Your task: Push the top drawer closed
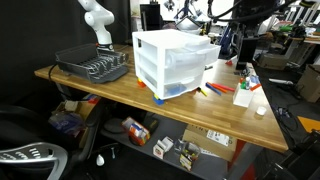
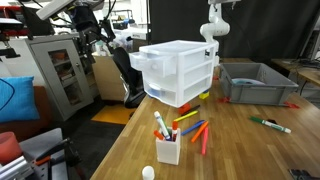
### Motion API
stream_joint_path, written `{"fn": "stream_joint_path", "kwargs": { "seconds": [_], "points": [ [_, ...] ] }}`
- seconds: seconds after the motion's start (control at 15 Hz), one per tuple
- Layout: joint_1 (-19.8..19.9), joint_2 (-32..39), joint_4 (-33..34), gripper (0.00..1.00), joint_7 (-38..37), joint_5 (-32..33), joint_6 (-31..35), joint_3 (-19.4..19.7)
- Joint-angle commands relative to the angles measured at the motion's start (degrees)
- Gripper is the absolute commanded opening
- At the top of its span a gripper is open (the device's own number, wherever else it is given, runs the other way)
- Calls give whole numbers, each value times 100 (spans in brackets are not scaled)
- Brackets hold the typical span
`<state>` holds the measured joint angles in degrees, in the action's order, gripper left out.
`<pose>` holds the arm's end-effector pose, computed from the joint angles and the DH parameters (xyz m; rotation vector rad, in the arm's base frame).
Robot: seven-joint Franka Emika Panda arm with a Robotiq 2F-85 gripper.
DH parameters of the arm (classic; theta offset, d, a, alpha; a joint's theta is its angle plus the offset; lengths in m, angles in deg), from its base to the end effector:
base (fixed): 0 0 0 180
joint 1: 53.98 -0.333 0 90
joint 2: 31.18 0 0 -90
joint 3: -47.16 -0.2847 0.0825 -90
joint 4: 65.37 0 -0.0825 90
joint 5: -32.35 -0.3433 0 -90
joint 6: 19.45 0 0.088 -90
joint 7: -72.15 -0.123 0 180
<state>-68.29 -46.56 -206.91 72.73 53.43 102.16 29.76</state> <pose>0.3611 0.1962 0.3638 2.5507 1.0184 0.0083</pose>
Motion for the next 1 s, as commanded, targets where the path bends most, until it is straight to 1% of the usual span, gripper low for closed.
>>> {"fn": "stream_joint_path", "kwargs": {
  "seconds": [0.0, 0.07, 0.13, 0.53, 0.73, 0.93],
  "points": [
    [38, 144, -69, 75, -594, 747, 55, -254],
    [52, 244, -27, 72, -744, 976, 49, -302],
    [52, 327, 3, 66, -872, 1133, 53, -318],
    [73, 891, 165, 24, -1334, 1861, 464, -161],
    [81, 1163, 354, 2, -1617, 2454, 661, -67],
    [49, 1422, 560, 0, -1729, 2869, 748, 34]
  ]
}}
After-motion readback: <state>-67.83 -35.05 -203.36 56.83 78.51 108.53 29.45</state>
